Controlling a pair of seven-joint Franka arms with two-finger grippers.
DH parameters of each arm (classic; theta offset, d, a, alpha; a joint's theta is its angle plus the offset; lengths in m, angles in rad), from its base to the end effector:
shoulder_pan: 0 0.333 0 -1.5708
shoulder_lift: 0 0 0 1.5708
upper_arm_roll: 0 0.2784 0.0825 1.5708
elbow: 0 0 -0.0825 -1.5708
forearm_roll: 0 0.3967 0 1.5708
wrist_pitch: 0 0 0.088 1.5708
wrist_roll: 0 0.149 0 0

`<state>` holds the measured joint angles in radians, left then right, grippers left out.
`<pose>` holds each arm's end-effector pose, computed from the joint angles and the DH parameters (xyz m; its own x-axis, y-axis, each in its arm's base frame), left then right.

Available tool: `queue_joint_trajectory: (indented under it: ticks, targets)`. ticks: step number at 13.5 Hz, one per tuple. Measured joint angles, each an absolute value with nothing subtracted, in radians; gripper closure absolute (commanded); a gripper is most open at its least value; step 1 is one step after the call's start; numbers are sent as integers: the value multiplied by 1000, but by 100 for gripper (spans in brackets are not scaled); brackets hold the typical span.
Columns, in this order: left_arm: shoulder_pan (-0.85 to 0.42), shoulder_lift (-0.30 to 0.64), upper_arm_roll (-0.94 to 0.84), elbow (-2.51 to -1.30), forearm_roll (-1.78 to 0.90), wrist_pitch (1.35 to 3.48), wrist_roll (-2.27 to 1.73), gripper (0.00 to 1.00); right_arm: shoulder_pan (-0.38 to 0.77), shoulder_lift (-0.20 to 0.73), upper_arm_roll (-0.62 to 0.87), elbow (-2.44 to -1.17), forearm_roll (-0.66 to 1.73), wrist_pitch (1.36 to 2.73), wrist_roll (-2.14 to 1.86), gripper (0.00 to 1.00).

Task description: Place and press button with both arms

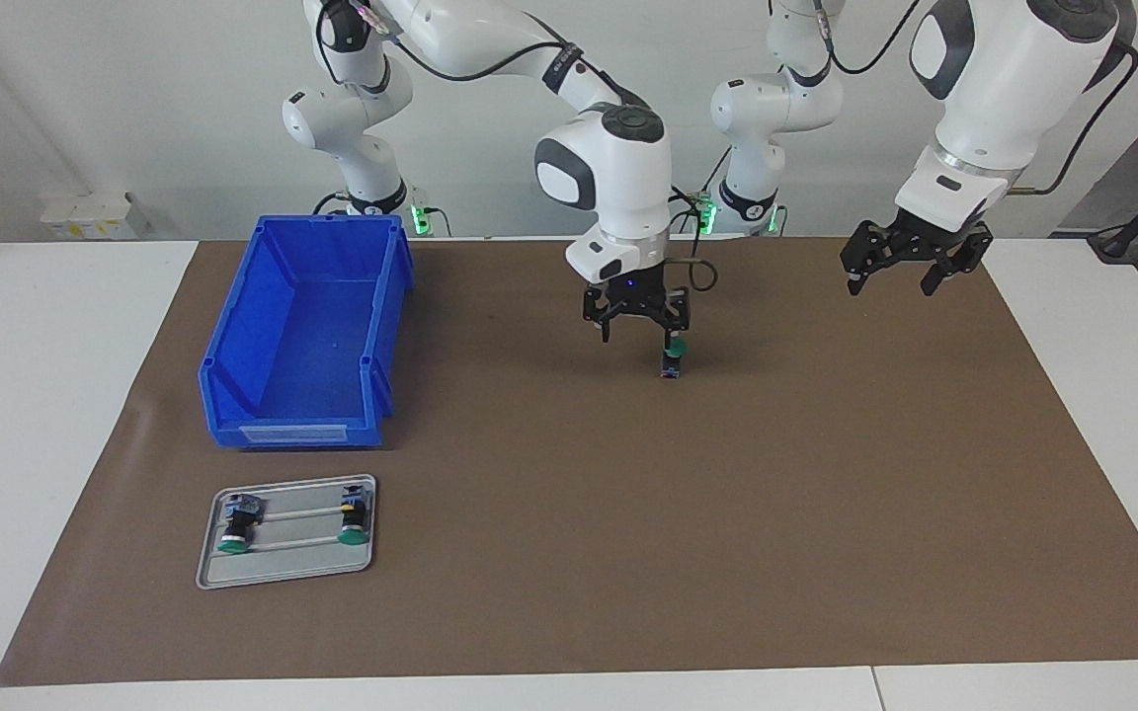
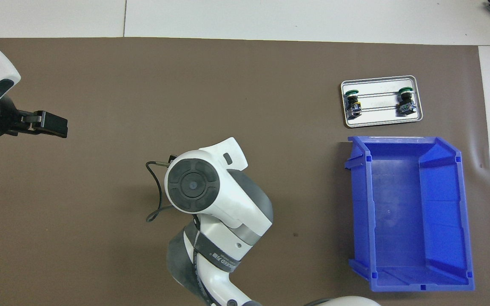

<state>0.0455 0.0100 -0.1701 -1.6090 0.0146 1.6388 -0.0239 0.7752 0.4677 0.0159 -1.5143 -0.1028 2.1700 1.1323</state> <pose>0.5722 -0.0692 0.5267 0.9946 -0.1015 0.0202 -0.1012 -0.9948 -0.0124 0.5055 0.4989 0.3318 0.9423 -0.2957 0.1571 -0.2770 -0.9520 -0.1303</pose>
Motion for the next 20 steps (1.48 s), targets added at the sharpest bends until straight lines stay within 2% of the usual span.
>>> queue_joint_trajectory:
  ticks: [2,4,8,13,15,16,17,18,19,20]
  targets:
    - [45,10,-170,-1609,15,1639,-24,0,820,579,16,-1431,-163,2199,1195,1]
    - [45,10,-170,-1609,15,1639,-24,0,831,643,15,-1384,-183,2213,1212,1]
    - [45,10,-170,-1609,15,1639,-24,0,835,653,19,-1382,-183,2215,1212,1]
    - [45,10,-170,-1609,15,1639,-24,0,867,635,43,-1452,-183,2206,1214,1]
    - [45,10,-170,-1609,15,1639,-24,0,874,619,43,-1481,-183,2203,1215,8]
    - [45,10,-170,-1609,15,1639,-24,0,873,613,43,-1491,-183,2204,1215,13]
    - [45,10,-170,-1609,15,1639,-24,0,873,608,43,-1496,-183,2205,1215,24]
    - [45,10,-170,-1609,15,1639,-24,0,872,607,43,-1498,-183,2208,1215,48]
    - [45,10,-170,-1609,15,1639,-24,0,872,606,43,-1498,-183,2212,1215,83]
    - [45,10,-170,-1609,15,1639,-24,0,872,605,43,-1499,-183,2214,1215,100]
